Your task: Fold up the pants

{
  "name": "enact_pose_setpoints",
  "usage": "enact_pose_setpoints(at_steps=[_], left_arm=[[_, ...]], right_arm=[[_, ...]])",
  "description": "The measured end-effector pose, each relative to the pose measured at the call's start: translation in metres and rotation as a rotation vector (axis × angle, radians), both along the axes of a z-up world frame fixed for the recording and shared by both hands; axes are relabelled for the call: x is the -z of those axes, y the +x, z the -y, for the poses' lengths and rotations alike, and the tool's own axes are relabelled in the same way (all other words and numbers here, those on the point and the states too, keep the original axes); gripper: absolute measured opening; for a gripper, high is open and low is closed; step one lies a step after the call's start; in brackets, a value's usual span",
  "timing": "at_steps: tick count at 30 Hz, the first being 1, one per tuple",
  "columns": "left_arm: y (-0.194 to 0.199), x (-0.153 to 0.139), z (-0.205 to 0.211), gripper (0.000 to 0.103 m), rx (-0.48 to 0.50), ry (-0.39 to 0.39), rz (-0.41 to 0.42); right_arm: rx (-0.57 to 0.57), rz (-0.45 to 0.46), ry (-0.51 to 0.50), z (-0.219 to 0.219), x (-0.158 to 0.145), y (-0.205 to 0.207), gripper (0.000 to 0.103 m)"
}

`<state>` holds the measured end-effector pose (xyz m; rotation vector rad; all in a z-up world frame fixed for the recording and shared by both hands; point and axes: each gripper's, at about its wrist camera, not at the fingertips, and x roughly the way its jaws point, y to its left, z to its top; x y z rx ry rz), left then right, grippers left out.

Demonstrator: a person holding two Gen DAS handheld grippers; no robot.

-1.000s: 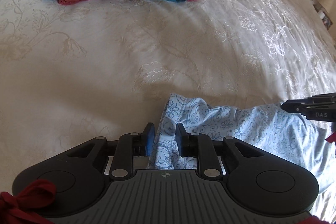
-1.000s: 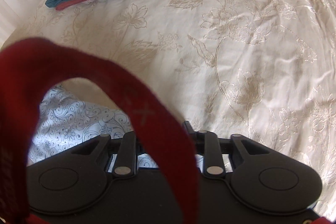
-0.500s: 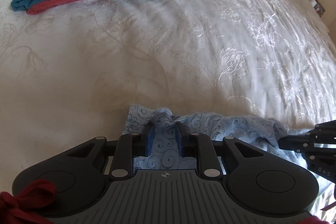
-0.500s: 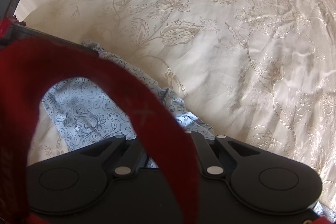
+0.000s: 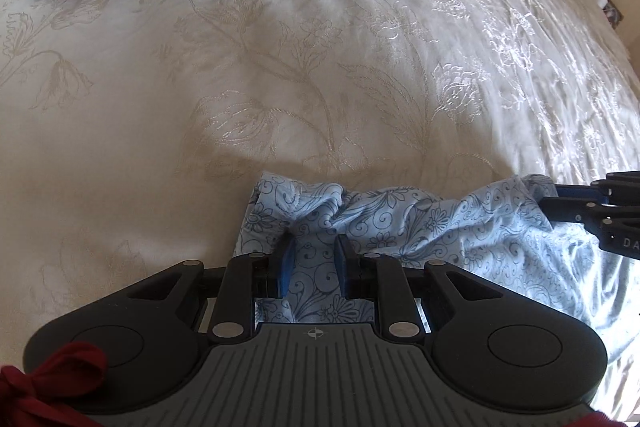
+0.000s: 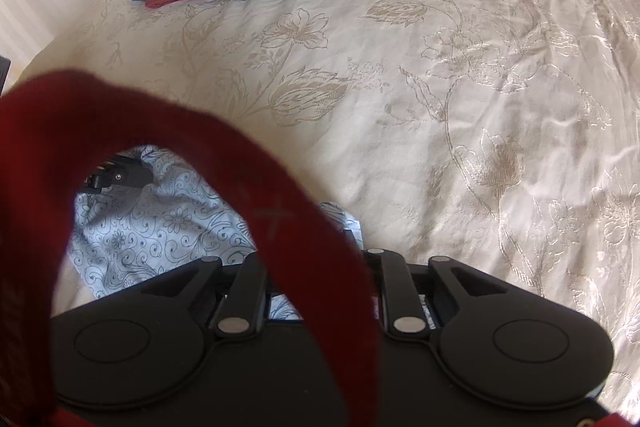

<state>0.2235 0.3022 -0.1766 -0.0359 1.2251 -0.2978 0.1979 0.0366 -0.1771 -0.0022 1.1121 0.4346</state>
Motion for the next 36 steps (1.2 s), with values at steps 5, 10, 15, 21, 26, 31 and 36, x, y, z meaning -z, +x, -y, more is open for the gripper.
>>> enact_pose_setpoints(at_steps=[5,10,15,21,26,31,36], left_arm=[[0.000,-0.001,-0.001,0.021,-0.001,-0.004,-0.002],[-0.001,-0.002,-0.002,0.021,-0.003,-0.005,0.000],[-0.001,-0.004,-0.006,0.021,-0.022,-0.026,-0.003],[0.000,-0.011,-0.011,0.021,-0.069,-0.068,0.012],[0.001,-0.015,-0.021,0.021,-0.076,-0.022,0.019],[0.005,-0.008,-0.028,0.025,-0.036,0.077,0.029],[0.002,-0.023,-0.035,0.025,-0.036,0.048,0.047]], right_arm=[[-0.004,-0.062,0.073,0.011,0.006,0.013,0.032],[0.025,-0.080,0.166,0.014,0.007,0.020,0.017],[0.125,0.049,0.157,0.020,-0.013,0.027,0.007],[0.136,0.027,0.068,0.012,0.004,0.047,0.007],[0.193,0.071,0.038,0.014,0.004,0.045,0.033],[0.121,0.159,0.023,0.019,-0.028,0.017,0.033],[-0.035,0.132,0.018,-0.002,-0.036,-0.026,0.033]])
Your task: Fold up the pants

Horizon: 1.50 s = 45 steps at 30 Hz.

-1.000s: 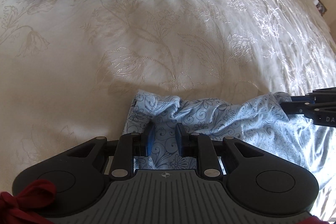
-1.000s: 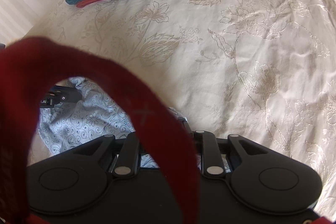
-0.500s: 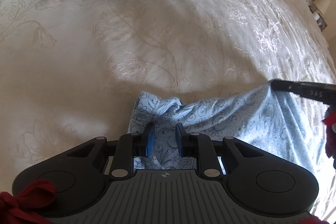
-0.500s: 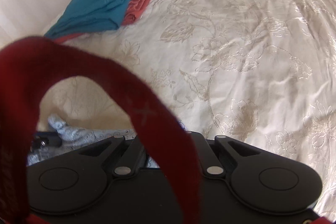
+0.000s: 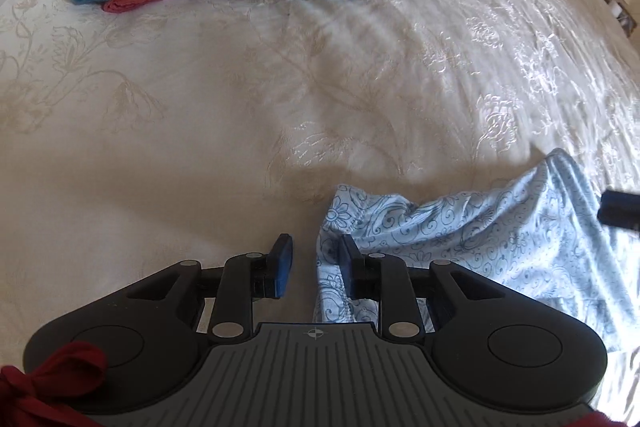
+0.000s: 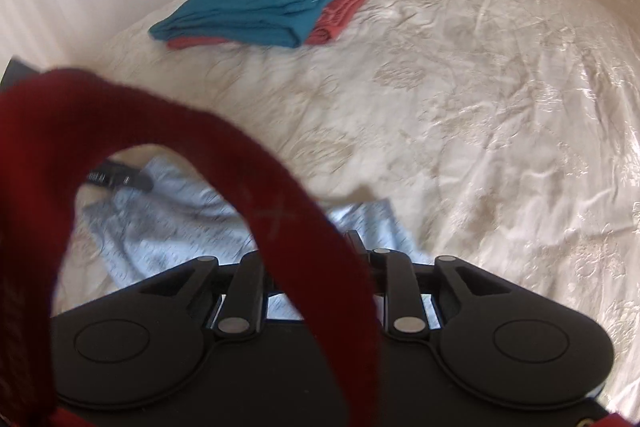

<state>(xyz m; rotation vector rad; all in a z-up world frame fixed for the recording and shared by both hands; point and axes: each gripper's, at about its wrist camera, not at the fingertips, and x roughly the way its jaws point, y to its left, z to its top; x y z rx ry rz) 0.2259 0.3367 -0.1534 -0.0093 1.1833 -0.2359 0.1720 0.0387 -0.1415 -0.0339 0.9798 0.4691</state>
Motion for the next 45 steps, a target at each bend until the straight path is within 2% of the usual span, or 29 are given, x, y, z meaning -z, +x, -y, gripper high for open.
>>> enact_pose_setpoints(at_steps=[4,8,11,14,16,20,26,31,32,33,35,37,39,40,42,45], left_arm=[[-0.015,-0.011,-0.003,0.025,-0.044,-0.043,0.008],[-0.038,-0.011,-0.007,0.025,-0.067,-0.136,0.006],[-0.053,0.000,0.000,0.025,-0.024,-0.092,-0.035],[-0.064,0.011,-0.001,0.025,0.000,-0.055,-0.046],[-0.067,0.010,-0.007,0.025,-0.024,-0.068,-0.031],[-0.065,0.011,-0.017,0.025,-0.080,-0.099,-0.031],[-0.066,0.017,-0.018,0.025,-0.085,-0.112,-0.018],[-0.072,0.017,-0.019,0.025,-0.077,-0.115,0.004],[-0.072,0.016,-0.019,0.025,-0.071,-0.113,0.007],[-0.072,0.016,-0.019,0.025,-0.066,-0.111,0.009],[-0.072,0.015,-0.021,0.025,-0.067,-0.116,0.013],[-0.074,0.015,-0.022,0.025,-0.077,-0.125,0.013],[-0.074,0.015,-0.023,0.025,-0.081,-0.130,0.012],[-0.074,0.015,-0.024,0.026,-0.083,-0.132,0.011],[-0.075,0.015,-0.025,0.026,-0.085,-0.133,0.010],[-0.075,0.017,-0.026,0.026,-0.088,-0.131,0.006]], right_arm=[[-0.085,-0.043,0.011,-0.028,0.008,-0.028,0.033],[-0.114,-0.054,0.045,-0.050,0.008,-0.032,0.033],[-0.149,-0.030,0.054,-0.062,0.001,-0.030,0.033],[-0.185,-0.020,0.058,-0.073,-0.002,-0.016,0.033],[-0.210,-0.006,0.055,-0.081,-0.003,-0.004,0.033],[-0.259,0.000,0.078,-0.103,-0.001,0.028,0.043],[-0.301,-0.058,0.110,-0.144,0.010,0.078,0.045],[-0.299,-0.134,0.100,-0.170,0.028,0.092,0.045],[-0.304,-0.153,0.074,-0.173,0.034,0.090,0.043],[-0.313,-0.163,0.040,-0.176,0.040,0.087,0.032],[-0.326,-0.170,-0.008,-0.174,0.046,0.078,0.032],[-0.331,-0.173,-0.017,-0.167,0.047,0.067,0.027],[-0.331,-0.155,-0.007,-0.160,0.045,0.059,0.014],[-0.337,-0.144,-0.003,-0.159,0.043,0.056,0.014],[-0.374,-0.087,-0.010,-0.164,0.032,0.050,0.012],[-0.390,0.029,0.039,-0.175,0.018,0.050,0.010]])
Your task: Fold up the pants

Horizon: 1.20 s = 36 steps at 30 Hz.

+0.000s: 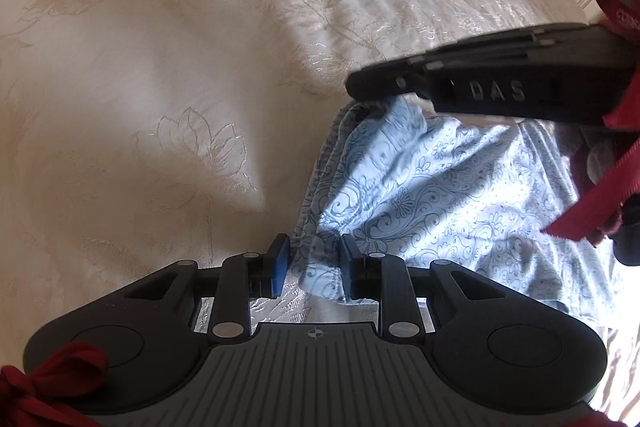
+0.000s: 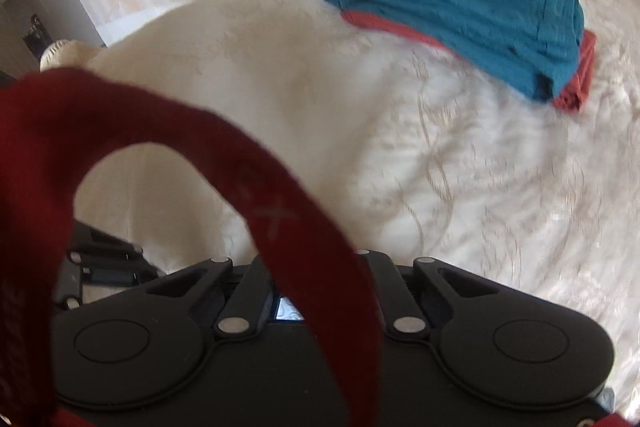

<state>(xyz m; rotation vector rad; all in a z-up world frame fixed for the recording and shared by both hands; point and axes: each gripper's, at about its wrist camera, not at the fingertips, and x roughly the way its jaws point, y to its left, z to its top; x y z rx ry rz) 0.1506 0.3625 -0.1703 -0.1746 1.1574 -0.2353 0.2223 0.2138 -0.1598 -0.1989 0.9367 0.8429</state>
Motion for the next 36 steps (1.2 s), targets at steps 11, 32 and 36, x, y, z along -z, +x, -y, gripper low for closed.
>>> enact_pose_setpoints(at_steps=[11,32,36], left_arm=[[0.006,-0.035,0.007,0.026,0.011,0.024,0.073],[0.037,0.000,0.052,0.024,0.089,0.133,-0.026],[0.040,-0.002,0.054,0.024,0.083,0.169,-0.035]], right_arm=[[0.233,0.062,0.056,0.081,-0.025,-0.027,0.022],[0.083,0.125,-0.256,0.165,0.018,-0.178,0.036],[0.047,0.158,-0.281,0.156,0.028,-0.171,0.007]])
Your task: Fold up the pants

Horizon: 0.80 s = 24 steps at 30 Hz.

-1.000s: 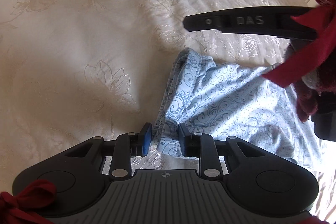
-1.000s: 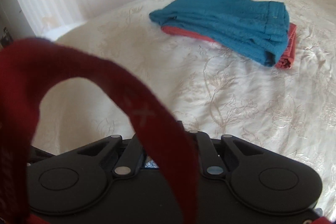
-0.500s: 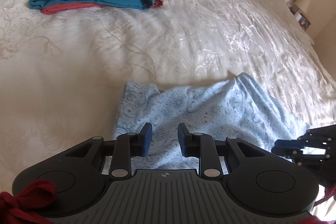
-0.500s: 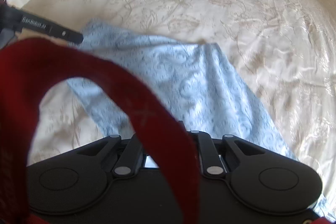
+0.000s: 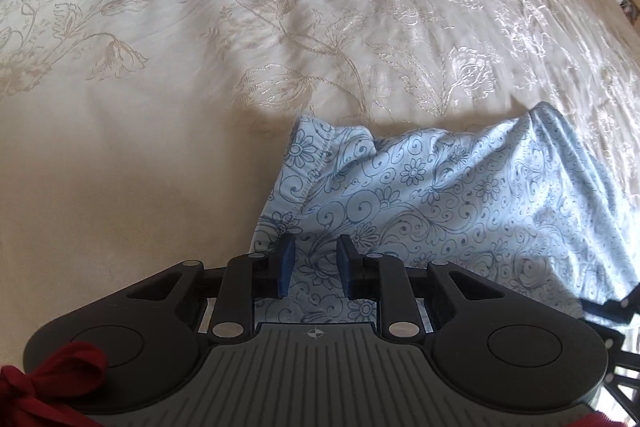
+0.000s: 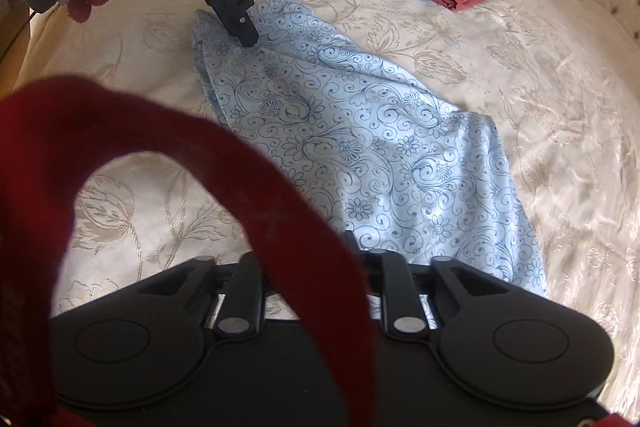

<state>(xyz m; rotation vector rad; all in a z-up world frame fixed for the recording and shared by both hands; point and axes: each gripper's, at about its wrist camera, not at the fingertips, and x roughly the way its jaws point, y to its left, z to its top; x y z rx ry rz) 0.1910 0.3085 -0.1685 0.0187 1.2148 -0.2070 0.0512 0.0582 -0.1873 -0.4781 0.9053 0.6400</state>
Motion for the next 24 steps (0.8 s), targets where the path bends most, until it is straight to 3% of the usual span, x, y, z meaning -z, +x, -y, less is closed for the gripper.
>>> enact_pose_setpoints(at_steps=[4,7,10,12,13,19,24], left_arm=[[0.006,0.001,0.002,0.024,0.009,0.023,-0.020],[0.007,0.003,0.004,0.024,-0.001,0.038,-0.034],[0.003,-0.006,0.009,0.024,-0.015,0.055,-0.030],[-0.003,-0.016,0.010,0.024,-0.034,0.077,-0.014],[-0.007,-0.021,0.008,0.024,-0.054,0.078,-0.004],[-0.015,-0.041,0.002,0.024,-0.234,-0.002,0.017],[-0.005,-0.035,0.056,0.024,-0.144,-0.111,0.007]], right_arm=[[-0.035,-0.086,0.084,0.005,-0.005,0.001,0.006],[-0.089,-0.118,0.021,-0.004,0.010,-0.006,0.010],[-0.074,-0.099,0.015,-0.001,0.007,-0.009,0.021],[-0.051,-0.101,0.094,0.013,-0.008,-0.011,0.042],[-0.038,-0.096,0.140,0.024,-0.018,-0.012,0.044],[0.142,-0.071,0.251,0.087,-0.040,0.011,0.045],[0.276,-0.041,0.211,0.120,-0.029,0.047,0.045]])
